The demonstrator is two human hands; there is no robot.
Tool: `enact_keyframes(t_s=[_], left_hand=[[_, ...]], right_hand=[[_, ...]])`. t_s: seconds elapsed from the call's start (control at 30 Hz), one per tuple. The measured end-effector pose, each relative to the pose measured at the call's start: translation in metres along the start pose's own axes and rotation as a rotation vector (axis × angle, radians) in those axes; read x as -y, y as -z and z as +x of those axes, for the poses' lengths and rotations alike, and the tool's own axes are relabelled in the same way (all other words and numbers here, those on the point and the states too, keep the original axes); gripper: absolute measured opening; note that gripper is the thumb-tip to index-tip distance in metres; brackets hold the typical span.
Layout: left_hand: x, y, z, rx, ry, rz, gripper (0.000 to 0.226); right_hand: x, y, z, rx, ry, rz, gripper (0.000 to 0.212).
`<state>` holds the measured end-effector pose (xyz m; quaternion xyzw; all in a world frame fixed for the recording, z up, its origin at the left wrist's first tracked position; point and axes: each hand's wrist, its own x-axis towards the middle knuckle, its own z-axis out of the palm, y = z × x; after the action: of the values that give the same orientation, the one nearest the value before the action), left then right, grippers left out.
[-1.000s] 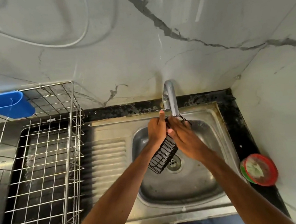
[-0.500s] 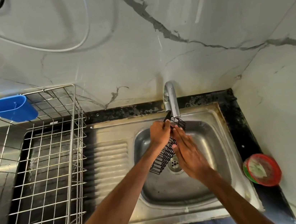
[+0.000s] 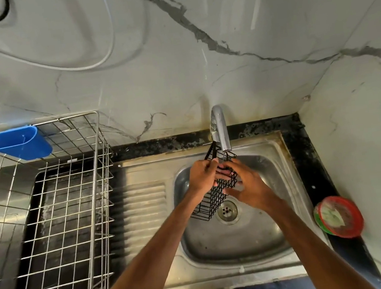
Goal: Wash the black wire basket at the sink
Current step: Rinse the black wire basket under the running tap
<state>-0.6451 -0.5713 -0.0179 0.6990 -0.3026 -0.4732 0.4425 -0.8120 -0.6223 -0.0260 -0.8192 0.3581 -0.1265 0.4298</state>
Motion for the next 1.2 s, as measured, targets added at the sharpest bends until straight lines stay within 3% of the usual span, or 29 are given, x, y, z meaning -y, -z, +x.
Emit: enact_keyframes(t_s=[0.07,0.23,0.3,0.4,0.47,0.67,0.73,0.83,1.0,1.13,1.2], left_hand=[[-0.002,0.001,-0.005,0.005,-0.001,0.032,0.033],[0.000,0.013,-0.008,0.072,-0.053,0.278,0.030],[0.001,0.018,-0.008,0.222,-0.004,0.169,0.015],[-0.013,0.029,-0.013,0.389,0.061,0.053,0.026],[-0.015,0.034,-0.009,0.416,0.105,0.028,0.024],[-0.011,0.036,-0.008,0.405,0.114,0.012,0.021],[-0.009,0.035,-0.009,0.359,0.076,0.014,0.023],[0.000,0.035,-0.009,0.306,0.075,-0.007,0.023],[0.007,0.040,-0.009,0.314,0.115,-0.030,0.026],[0.005,0.047,-0.014,0.353,0.123,-0.091,0.023],[0.010,0.045,-0.014,0.360,0.118,-0.090,0.025]], right_hand=[[-0.001,0.004,0.001,-0.014,0.032,-0.008,0.077],[-0.005,0.007,0.006,-0.020,0.053,0.077,0.066],[-0.003,0.009,0.009,-0.040,0.073,0.088,0.064],[-0.001,0.015,0.012,-0.040,0.087,0.040,0.064],[0.004,0.018,0.012,-0.011,0.044,0.000,0.068],[0.020,0.004,0.001,0.120,-0.074,-0.490,0.085],[0.029,-0.010,-0.016,0.172,-0.027,-0.504,0.079],[0.038,-0.025,-0.030,0.117,0.010,-0.539,0.079],[0.036,-0.016,0.022,0.127,-0.059,-0.582,0.100],[0.014,0.005,0.064,0.305,-0.022,-0.653,0.057],[0.010,0.011,0.073,0.333,-0.111,-0.628,0.068]])
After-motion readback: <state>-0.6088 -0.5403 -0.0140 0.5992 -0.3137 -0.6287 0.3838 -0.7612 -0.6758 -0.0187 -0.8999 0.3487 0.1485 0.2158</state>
